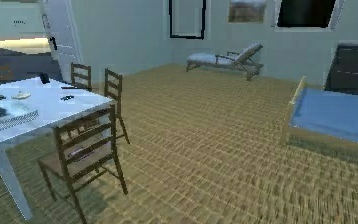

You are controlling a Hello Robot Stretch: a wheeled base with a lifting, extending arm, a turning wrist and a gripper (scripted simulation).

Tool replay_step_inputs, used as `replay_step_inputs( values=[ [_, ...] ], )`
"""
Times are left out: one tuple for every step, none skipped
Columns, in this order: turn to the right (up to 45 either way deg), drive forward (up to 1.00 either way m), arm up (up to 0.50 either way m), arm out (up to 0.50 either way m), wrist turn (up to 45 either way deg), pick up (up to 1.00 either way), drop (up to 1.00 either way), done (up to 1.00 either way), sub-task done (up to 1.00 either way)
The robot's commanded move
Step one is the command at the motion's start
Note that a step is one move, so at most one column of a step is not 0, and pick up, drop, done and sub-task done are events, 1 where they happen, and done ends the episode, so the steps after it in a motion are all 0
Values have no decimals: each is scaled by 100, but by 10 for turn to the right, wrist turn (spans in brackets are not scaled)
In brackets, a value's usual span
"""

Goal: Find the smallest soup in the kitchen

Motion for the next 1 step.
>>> replay_step_inputs(
  values=[
    [60,0,0,0,0,0,0,0,0]
  ],
)
